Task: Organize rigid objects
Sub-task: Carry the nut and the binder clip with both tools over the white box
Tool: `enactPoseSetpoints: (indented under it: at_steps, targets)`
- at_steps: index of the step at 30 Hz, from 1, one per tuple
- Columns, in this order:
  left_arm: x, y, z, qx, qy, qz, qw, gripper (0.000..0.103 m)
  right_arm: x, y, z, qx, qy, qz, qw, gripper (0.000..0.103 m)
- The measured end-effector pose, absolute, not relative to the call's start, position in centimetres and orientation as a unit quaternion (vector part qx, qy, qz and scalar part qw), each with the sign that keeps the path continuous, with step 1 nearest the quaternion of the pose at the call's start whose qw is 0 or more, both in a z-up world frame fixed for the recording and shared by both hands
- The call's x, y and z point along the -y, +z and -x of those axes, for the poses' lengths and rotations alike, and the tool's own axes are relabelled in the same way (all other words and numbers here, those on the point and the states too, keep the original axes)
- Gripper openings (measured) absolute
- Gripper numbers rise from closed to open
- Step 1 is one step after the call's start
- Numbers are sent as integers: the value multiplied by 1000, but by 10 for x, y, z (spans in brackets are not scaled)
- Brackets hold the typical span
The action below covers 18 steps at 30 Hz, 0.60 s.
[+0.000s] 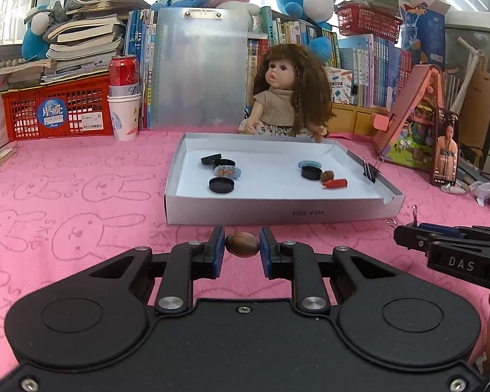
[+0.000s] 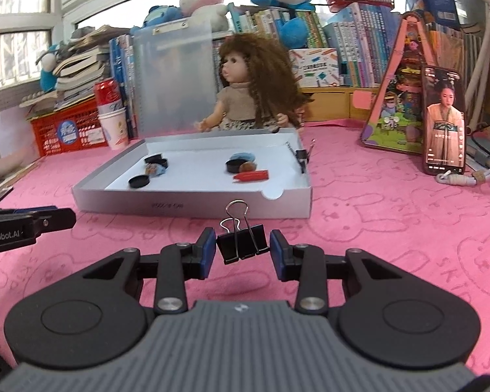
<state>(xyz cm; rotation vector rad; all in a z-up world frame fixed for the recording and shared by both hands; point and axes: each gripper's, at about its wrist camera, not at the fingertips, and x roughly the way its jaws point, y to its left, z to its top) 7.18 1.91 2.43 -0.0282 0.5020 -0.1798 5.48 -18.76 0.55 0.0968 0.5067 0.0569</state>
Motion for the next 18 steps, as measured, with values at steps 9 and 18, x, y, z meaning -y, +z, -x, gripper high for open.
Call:
enactPoseSetpoints:
  at_steps: [9,18]
  targets:
    - [-19,33,-90,-244,-87,21,966,21,194,16,-67,-242,17,-54,969,41]
    - [-13,40,-110,-243,-92,23,965,21,194,23,-82,-244,18,-62,968,41]
